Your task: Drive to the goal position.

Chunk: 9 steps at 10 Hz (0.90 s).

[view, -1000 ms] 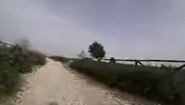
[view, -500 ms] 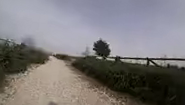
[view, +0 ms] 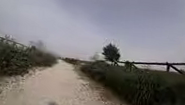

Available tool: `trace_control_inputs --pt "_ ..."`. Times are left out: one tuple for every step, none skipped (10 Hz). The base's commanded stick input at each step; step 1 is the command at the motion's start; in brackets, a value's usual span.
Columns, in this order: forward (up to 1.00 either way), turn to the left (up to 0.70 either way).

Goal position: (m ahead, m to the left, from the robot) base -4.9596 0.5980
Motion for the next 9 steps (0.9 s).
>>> trace_control_inputs --pt "0.59 0.0" --pt "0.82 0.0" --pt "0.92 0.0" --pt "0.87 0.0" --pt "0.63 0.0" --pt "0.62 0.11" --pt "0.69 0.22" --pt "0.89 0.01" --pt "0.91 0.0"
